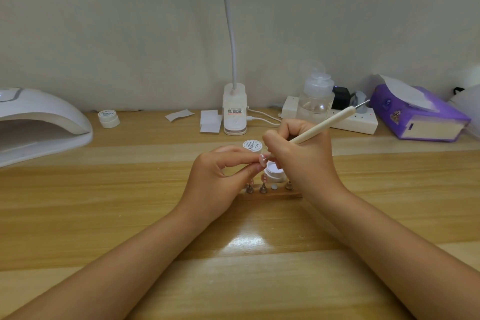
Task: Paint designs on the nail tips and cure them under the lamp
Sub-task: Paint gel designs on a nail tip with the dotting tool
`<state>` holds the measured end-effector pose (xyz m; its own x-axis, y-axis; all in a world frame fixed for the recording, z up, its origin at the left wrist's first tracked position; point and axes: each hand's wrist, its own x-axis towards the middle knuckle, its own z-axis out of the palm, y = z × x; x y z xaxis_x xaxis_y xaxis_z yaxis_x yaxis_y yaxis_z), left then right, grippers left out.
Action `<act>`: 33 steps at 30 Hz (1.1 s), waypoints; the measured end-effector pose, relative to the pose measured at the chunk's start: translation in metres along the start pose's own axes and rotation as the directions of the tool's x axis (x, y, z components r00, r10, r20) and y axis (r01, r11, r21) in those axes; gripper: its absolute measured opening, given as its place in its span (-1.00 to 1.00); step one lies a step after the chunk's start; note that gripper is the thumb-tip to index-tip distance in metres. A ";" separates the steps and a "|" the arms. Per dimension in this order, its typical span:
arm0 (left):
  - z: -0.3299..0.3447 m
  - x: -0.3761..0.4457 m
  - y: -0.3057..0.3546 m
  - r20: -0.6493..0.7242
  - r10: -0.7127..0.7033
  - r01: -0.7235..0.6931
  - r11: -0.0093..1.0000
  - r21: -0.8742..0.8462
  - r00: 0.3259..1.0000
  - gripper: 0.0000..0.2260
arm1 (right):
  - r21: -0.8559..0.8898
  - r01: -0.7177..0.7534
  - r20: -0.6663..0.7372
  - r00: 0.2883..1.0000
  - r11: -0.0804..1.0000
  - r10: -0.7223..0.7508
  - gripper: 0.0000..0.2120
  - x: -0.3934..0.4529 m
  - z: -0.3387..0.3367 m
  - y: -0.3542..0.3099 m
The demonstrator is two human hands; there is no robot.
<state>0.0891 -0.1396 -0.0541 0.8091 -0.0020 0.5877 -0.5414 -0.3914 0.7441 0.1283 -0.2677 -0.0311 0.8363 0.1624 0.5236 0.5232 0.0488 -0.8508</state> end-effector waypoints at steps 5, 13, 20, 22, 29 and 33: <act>0.000 0.000 0.000 0.004 -0.017 0.017 1.000 -0.008 1.000 -0.78 | -0.010 0.003 -0.021 1.000 1.000 -0.004 -0.60 0.000 -0.001 0.002; 0.000 0.000 -0.002 0.002 -0.007 0.007 1.000 0.005 1.000 -0.81 | -0.022 0.013 -0.019 1.000 1.000 -0.014 -0.61 0.000 -0.001 0.002; 0.000 0.000 -0.003 -0.002 -0.003 0.003 1.000 -0.002 1.000 -0.82 | 0.000 -0.004 -0.011 1.000 1.000 0.004 -0.63 -0.001 0.000 0.000; 0.000 0.000 -0.003 -0.003 -0.001 0.001 1.000 0.002 1.000 -0.82 | 0.008 -0.005 -0.013 1.000 1.000 0.005 -0.62 -0.001 0.000 -0.001; 0.000 0.000 -0.003 0.000 0.000 0.000 1.000 -0.004 1.000 -0.83 | -0.030 0.004 -0.038 0.999 1.000 -0.005 -0.61 0.000 0.000 0.002; 0.000 0.000 -0.003 -0.004 0.004 -0.004 1.000 -0.011 1.000 -0.84 | -0.018 0.004 -0.023 1.000 1.000 -0.004 -0.63 -0.001 0.000 0.002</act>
<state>0.0911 -0.1385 -0.0562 0.8062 0.0002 0.5916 -0.5468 -0.3813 0.7454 0.1283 -0.2679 -0.0328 0.8376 0.1394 0.5281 0.5293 0.0319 -0.8479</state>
